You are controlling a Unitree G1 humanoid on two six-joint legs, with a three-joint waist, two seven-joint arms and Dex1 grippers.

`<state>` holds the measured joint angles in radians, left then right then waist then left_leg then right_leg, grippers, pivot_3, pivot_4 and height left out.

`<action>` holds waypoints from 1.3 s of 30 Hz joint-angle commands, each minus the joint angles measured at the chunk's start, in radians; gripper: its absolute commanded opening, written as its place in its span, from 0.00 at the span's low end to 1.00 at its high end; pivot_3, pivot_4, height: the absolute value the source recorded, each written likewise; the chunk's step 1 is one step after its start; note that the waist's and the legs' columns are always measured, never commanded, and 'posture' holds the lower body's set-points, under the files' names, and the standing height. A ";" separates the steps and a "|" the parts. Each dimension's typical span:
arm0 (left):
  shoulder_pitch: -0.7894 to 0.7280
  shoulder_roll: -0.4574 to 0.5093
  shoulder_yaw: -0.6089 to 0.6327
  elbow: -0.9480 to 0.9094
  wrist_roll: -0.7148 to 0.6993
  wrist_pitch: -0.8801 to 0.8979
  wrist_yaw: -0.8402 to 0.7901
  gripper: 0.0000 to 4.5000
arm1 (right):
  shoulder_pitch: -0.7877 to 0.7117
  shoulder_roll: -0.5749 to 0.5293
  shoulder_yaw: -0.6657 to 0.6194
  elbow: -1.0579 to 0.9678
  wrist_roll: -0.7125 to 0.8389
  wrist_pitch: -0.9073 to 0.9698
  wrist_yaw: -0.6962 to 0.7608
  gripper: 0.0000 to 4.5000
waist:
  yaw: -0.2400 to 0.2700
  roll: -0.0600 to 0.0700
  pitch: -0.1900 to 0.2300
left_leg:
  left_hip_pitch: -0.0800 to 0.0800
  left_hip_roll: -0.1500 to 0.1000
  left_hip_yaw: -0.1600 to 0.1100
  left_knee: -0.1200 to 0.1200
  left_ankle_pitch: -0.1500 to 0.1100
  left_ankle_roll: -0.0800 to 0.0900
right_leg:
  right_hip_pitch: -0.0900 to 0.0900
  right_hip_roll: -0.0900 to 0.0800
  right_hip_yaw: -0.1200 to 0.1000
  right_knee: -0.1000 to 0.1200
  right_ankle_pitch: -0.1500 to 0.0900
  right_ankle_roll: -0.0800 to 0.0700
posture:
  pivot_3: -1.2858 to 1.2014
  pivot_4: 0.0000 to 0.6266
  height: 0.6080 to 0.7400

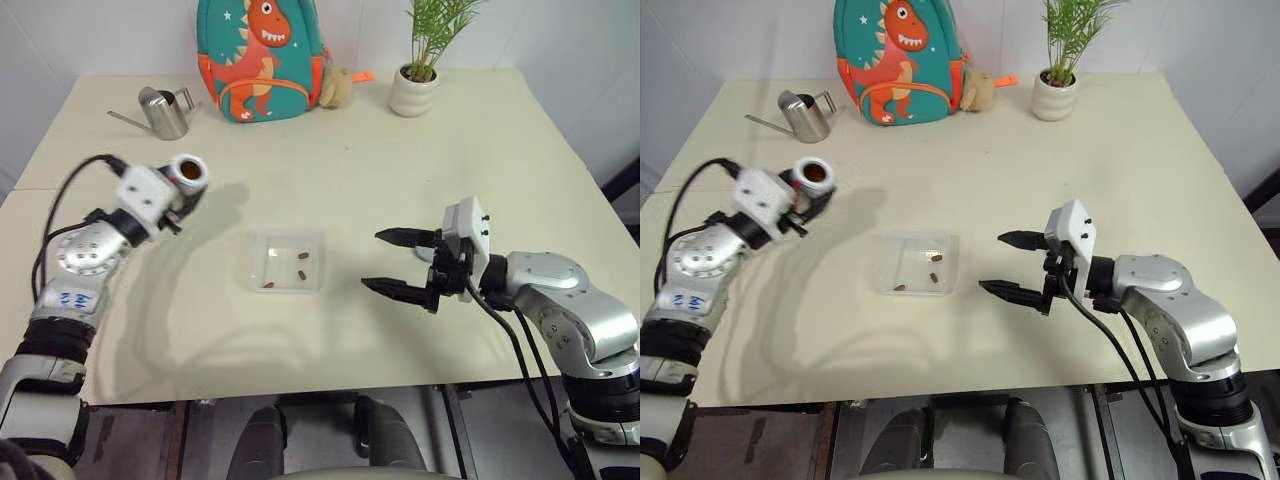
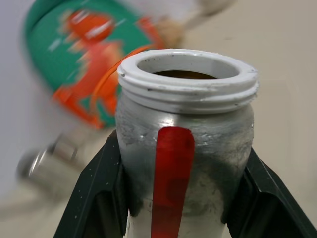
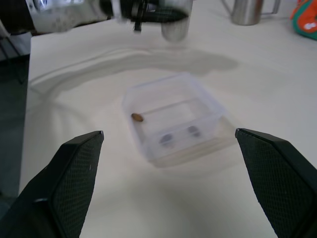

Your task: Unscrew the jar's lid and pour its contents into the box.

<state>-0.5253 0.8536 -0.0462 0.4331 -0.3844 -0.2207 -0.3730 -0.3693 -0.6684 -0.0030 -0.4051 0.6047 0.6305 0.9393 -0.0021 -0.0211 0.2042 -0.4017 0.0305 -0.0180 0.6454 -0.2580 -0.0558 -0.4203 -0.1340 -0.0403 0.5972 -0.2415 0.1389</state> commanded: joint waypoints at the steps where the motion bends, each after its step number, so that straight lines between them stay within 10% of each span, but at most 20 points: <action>1: 0.068 -0.037 0.180 -0.091 -0.121 0.176 0.046 0.43 | 0.018 -0.017 -0.001 -0.064 -0.003 -0.017 -0.001 1.00 | 0.000 0.000 0.000 | 0.001 0.000 0.000 0.000 0.000 0.000 | 0.000 0.000 0.000 0.000 0.001 0.000 | 0.52 0.24 1.00; 15: 0.140 -0.235 0.384 0.036 -0.079 0.113 -0.010 0.43 | -0.001 0.019 0.054 -0.045 -0.048 -0.032 -0.034 1.00 | 0.004 -0.007 -0.004 | 0.013 0.001 0.001 0.001 -0.001 -0.001 | 0.012 0.001 0.000 -0.007 0.005 -0.004 | 0.52 0.24 1.00; 21: 0.156 -0.244 0.414 0.043 -0.066 0.095 -0.047 0.85 | -0.041 0.039 0.073 -0.001 -0.064 -0.052 -0.030 1.00 | 0.001 -0.008 -0.005 | 0.012 0.002 0.001 0.000 -0.001 -0.001 | 0.011 0.001 0.000 -0.007 0.005 -0.003 | 0.52 0.24 1.00; 23: 0.178 -0.239 0.422 0.026 -0.067 0.097 -0.071 0.99 | -0.048 0.043 0.076 0.012 -0.068 -0.059 -0.023 1.00 | 0.000 -0.008 -0.005 | 0.012 0.002 0.002 0.000 -0.002 -0.001 | 0.011 0.001 0.000 -0.008 0.005 -0.003 | 0.52 0.24 1.00; 39: 0.514 0.052 0.549 -0.147 -0.060 0.133 -0.486 0.99 | -0.038 -0.013 0.023 0.092 -0.079 -0.149 0.078 1.00 | 0.000 -0.008 -0.005 | 0.012 0.005 0.004 -0.002 -0.005 -0.003 | 0.009 0.002 0.000 -0.012 -0.004 -0.019 | 0.52 0.24 1.00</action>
<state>-0.0272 0.8783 0.4827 0.3221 -0.4598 -0.0478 -0.7931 -0.3974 -0.6618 0.0621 -0.3061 0.5270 0.5154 0.9961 -0.0020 -0.0288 0.1995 -0.3896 0.0355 -0.0133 0.6427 -0.2631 -0.0589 -0.4117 -0.1320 -0.0401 0.5852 -0.2461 0.1187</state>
